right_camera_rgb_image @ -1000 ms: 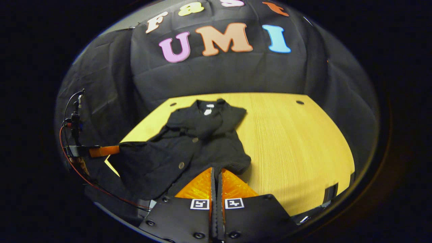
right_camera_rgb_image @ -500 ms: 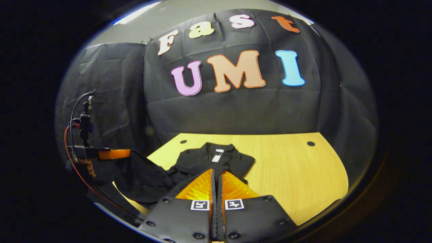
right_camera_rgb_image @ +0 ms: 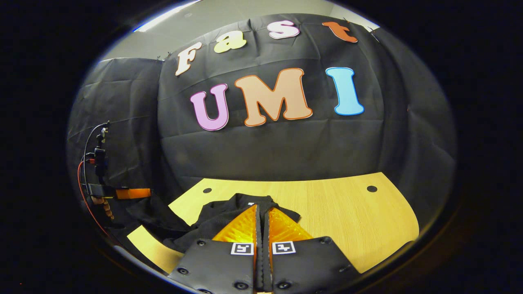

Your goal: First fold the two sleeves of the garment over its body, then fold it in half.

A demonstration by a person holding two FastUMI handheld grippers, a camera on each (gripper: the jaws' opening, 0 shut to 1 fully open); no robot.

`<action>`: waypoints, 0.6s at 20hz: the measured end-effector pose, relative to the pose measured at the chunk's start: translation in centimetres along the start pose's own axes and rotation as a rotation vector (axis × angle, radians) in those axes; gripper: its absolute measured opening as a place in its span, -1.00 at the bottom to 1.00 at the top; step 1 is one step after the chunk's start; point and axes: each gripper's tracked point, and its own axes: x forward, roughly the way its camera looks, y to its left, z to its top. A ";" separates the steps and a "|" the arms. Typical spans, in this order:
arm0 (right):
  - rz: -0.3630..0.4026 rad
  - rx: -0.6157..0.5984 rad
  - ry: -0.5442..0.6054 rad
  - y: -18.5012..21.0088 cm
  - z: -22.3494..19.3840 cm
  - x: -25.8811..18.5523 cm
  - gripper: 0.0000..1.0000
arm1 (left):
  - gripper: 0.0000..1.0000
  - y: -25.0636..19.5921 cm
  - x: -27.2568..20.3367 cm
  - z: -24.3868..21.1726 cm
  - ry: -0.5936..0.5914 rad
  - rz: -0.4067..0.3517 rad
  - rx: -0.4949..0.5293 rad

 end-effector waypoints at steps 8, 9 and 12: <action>-0.066 0.018 -0.016 -1.4 2.6 5.5 -0.89 | -1.00 1.6 6.2 1.5 0.023 -0.003 0.022; -0.074 0.019 -0.012 -1.5 2.8 6.2 -0.95 | -1.00 1.7 7.0 1.5 0.030 -0.005 0.023; -0.101 0.024 0.005 -2.1 2.6 8.1 -0.96 | -1.00 1.9 9.2 1.2 0.042 -0.013 0.035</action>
